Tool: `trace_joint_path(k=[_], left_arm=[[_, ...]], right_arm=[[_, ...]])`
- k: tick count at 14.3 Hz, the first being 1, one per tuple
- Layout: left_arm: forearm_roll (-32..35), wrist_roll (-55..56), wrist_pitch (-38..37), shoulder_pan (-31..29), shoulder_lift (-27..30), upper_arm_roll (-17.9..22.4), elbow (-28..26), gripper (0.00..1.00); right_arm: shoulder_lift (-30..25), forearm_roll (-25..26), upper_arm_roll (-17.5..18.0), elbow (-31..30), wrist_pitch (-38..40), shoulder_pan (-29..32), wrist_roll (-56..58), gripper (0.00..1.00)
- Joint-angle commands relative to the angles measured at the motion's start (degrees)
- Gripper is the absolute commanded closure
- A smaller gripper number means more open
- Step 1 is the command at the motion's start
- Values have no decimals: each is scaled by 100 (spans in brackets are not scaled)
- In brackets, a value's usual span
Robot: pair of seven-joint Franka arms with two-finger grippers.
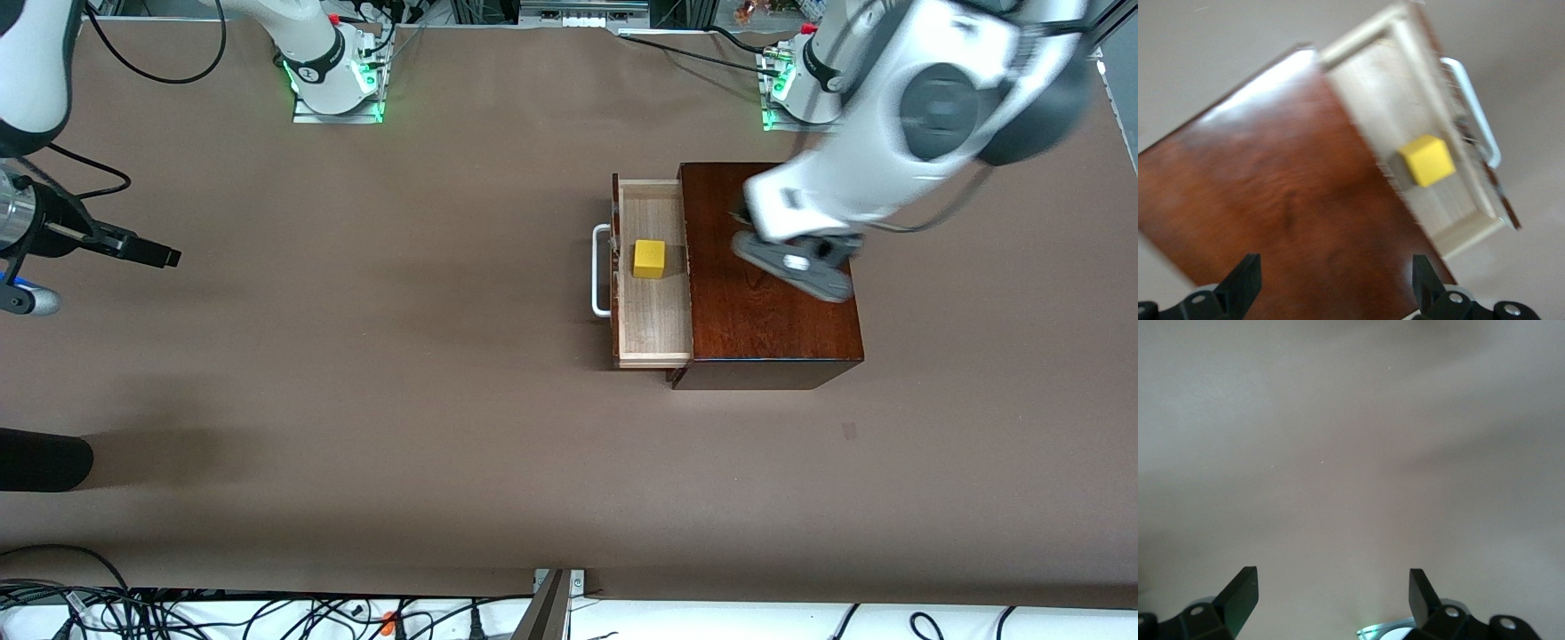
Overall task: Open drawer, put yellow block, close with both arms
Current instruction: 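Move the left gripper over the box toward the drawer handle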
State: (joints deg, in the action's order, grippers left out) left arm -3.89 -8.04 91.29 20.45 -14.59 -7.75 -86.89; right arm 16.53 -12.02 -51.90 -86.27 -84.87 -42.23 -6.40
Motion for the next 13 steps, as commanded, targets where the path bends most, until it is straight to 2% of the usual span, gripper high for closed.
trace_joint_path(k=[1, 4, 6, 8, 9, 13], left_arm=[[-199, -1143, 326, 511, -403, 11, 313, 0], [-367, -1936, 1116, 705, -780, -129, 304, 0], [-358, -2411, 1985, 749, -1236, -428, 295, 0], [-279, -2790, 2410, 898, -1616, -735, 287, 0], [-253, -2922, 2455, 1030, -1660, -763, 252, 0], [494, -3362, 2456, 1470, -1766, -763, 164, 0]], right_arm=[[-579, 707, 1413, -249, -309, 914, 33, 0], [-1124, 1297, 2971, -802, -854, 2110, 103, 0], [-1222, 1342, 3902, -883, -917, 3058, 409, 0], [-1222, 1351, 4677, -830, -847, 3816, 508, 0], [-1222, 1351, 4915, -778, -768, 4054, 508, 0], [-1231, 1342, 4962, -610, -329, 4074, 499, 0]])
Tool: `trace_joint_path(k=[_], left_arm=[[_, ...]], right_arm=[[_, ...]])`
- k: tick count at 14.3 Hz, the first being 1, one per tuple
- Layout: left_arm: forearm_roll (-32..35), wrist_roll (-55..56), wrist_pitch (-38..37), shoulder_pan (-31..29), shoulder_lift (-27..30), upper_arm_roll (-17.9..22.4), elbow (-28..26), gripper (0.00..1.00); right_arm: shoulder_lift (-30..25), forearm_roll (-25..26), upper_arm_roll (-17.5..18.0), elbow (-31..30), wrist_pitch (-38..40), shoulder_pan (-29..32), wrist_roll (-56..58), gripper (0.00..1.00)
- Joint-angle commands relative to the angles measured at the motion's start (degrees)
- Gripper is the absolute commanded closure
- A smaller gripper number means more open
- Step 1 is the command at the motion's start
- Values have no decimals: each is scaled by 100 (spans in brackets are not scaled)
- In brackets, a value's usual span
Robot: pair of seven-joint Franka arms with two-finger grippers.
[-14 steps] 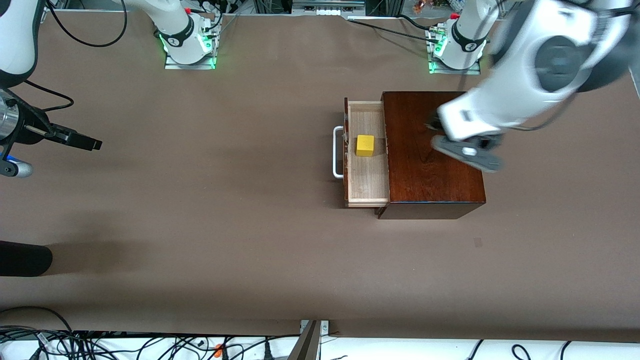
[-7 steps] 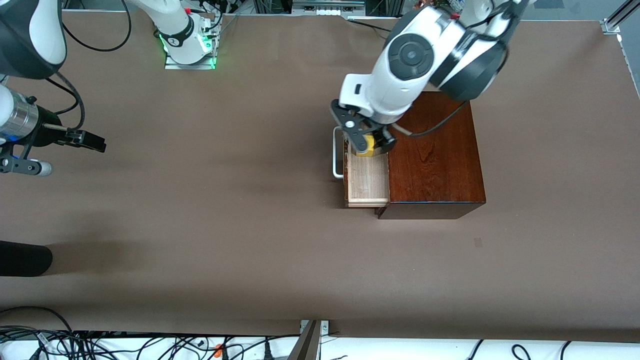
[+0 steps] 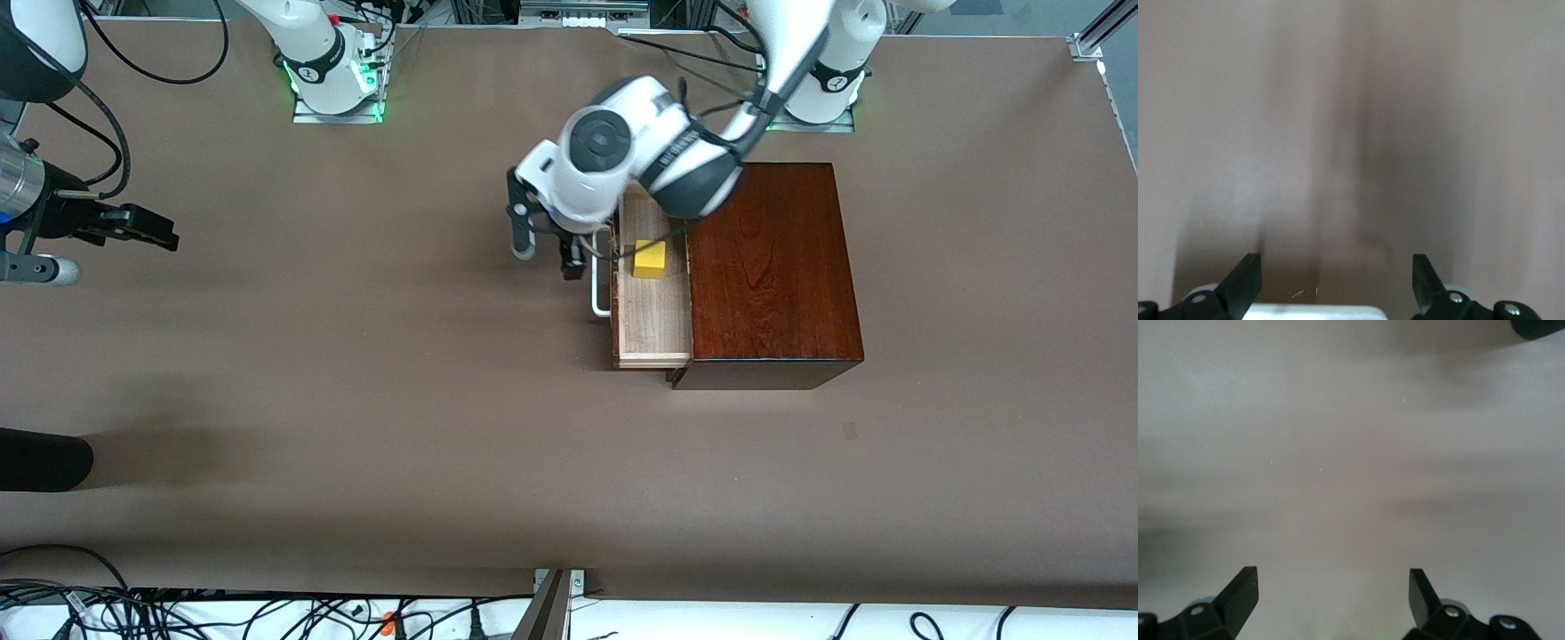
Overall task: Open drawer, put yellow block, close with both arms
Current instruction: 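Move the left gripper over the box toward the drawer handle, then push the drawer front with the left gripper to close it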
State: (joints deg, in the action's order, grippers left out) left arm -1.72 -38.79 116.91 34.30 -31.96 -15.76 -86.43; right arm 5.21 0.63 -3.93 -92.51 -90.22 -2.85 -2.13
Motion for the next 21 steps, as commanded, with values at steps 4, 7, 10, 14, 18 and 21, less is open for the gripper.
trace_joint_path(k=[4, 7, 10, 14, 18, 21], left_arm=[[295, -646, -142, 68, -267, 55, -40, 0], [628, -805, -134, 15, -338, 56, -76, 0], [656, -1051, -186, -107, -311, 91, -207, 0], [656, -1306, -396, -354, -276, 91, -278, 0], [656, -1306, -818, -573, -144, 100, -278, 0], [656, -1306, -986, -802, -92, 82, -278, 0]], right_arm=[[-125, 87, 103, 14, 111, 144, 117, 0], [-108, 69, 7, 5, -4, 144, 274, 0], [-29, 60, -46, 14, -48, 170, 292, 0], [-37, 34, -47, 23, -48, 162, 223, 0], [-38, 60, -38, 23, -65, 153, 196, 0], [-64, 16, -64, 23, -180, 153, 283, 0]])
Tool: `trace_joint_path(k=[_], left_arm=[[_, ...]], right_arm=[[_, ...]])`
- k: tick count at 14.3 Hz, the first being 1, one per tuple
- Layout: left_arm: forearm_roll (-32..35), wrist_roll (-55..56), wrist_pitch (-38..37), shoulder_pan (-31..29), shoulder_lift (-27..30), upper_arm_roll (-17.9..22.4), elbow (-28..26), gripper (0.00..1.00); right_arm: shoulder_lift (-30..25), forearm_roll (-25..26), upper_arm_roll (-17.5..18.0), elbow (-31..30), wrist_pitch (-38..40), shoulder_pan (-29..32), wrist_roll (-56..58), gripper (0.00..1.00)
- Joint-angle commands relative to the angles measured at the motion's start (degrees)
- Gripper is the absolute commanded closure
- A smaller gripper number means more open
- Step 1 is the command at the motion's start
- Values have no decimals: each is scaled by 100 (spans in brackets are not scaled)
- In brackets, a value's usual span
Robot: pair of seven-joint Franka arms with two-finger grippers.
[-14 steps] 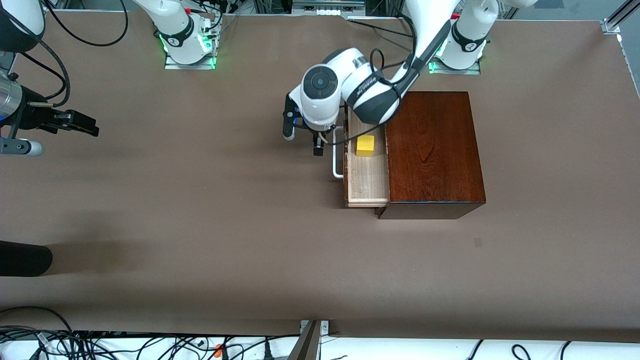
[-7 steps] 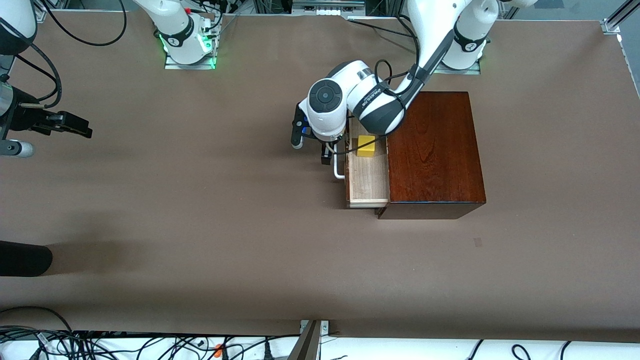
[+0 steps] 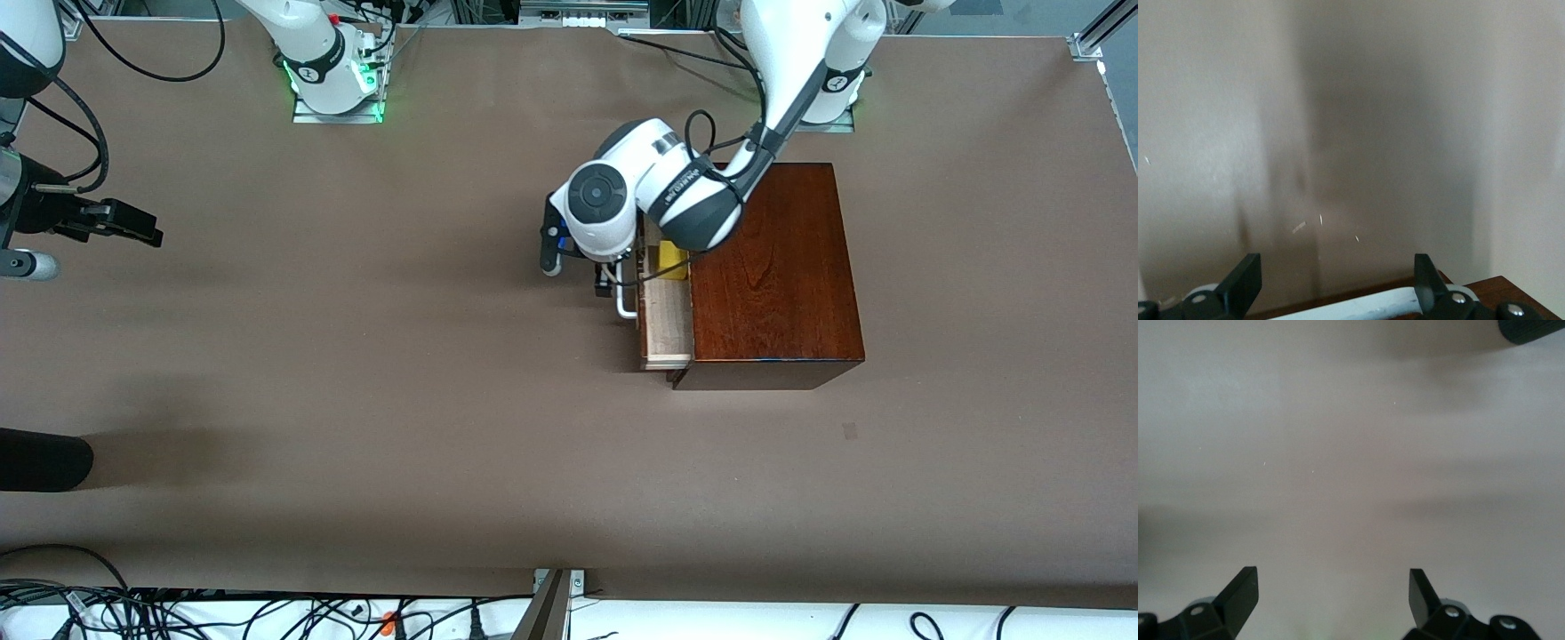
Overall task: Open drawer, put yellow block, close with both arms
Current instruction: 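Push the drawer front with the left gripper to close it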
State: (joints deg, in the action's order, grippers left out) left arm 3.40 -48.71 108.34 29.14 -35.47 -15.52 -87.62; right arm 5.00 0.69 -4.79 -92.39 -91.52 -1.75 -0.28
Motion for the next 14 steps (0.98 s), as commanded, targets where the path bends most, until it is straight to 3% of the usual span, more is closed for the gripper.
trace_joint_path(k=[1, 14], left_arm=[[143, -315, -207, -330, 295, 67, -159, 0], [283, -403, -603, -612, 383, 76, -159, 0]], right_arm=[[-43, 10, 31, 10, -68, 52, 98, 0], [-43, 19, 31, 10, -103, 52, 116, 0]])
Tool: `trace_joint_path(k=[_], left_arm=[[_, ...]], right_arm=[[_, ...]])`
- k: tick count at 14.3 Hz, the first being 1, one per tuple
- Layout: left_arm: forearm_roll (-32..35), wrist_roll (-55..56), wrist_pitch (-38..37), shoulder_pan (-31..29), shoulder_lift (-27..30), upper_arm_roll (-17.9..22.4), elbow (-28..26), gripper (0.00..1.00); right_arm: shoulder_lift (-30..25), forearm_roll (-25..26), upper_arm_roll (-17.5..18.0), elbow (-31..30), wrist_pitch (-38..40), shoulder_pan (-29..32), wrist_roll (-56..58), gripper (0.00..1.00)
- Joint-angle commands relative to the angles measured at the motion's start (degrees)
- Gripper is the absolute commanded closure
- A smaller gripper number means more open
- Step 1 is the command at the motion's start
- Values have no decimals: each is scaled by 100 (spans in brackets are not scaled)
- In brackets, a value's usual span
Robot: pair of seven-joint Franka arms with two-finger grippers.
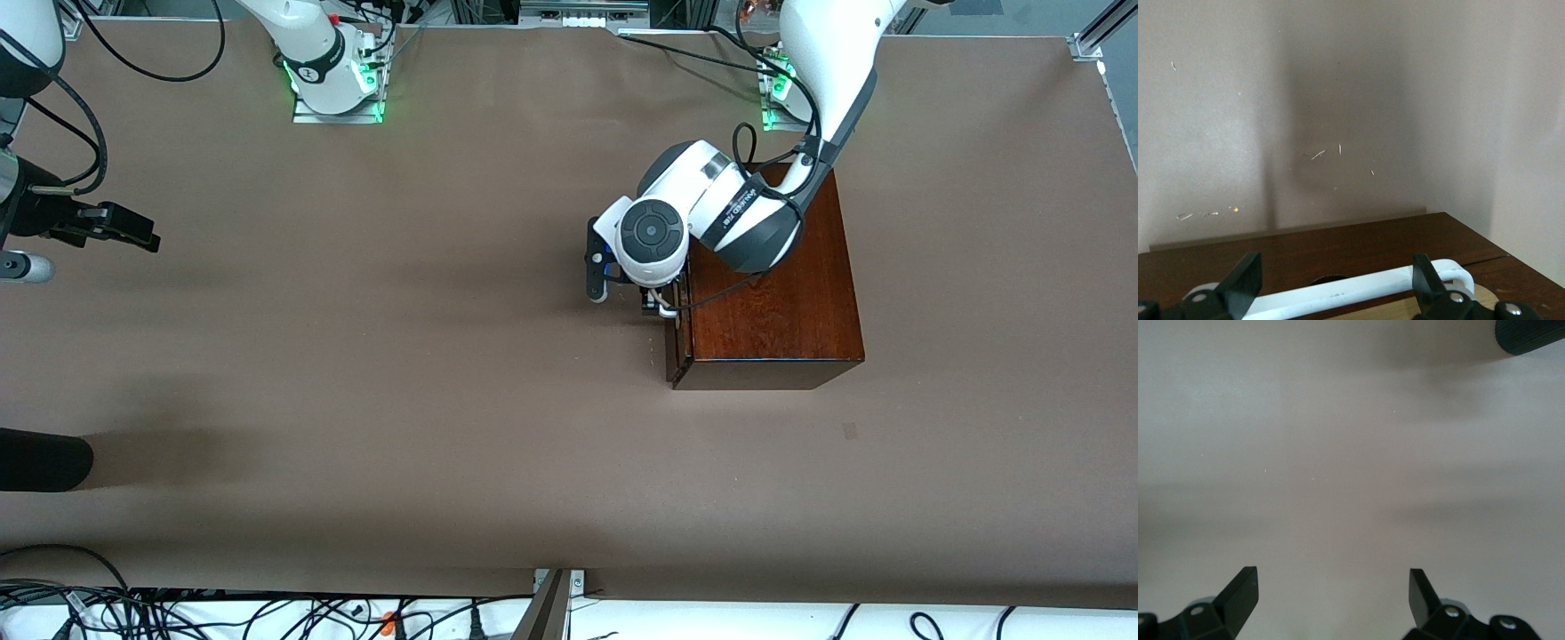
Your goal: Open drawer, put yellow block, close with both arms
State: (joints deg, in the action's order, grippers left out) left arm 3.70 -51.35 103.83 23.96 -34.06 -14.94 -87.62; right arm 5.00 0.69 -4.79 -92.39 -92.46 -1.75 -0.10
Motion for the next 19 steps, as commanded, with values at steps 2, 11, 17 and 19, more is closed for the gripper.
trace_joint_path(k=[2, 11, 17, 19], left_arm=[[298, -138, -144, -85, 241, -1, -159, 0], [175, 852, -510, -93, 1171, -344, -10, 0], [201, 2593, -2137, -673, 1656, -282, 956, 0], [201, 3042, -2235, -919, 1884, -204, 1036, 0]], right_arm=[[-43, 19, 31, 1, 0, 52, 98, 0], [-43, 27, 31, 1, -18, 52, 98, 0], [-43, 36, 31, 1, -18, 52, 90, 0], [-43, 36, 31, 2, -18, 52, 98, 0]])
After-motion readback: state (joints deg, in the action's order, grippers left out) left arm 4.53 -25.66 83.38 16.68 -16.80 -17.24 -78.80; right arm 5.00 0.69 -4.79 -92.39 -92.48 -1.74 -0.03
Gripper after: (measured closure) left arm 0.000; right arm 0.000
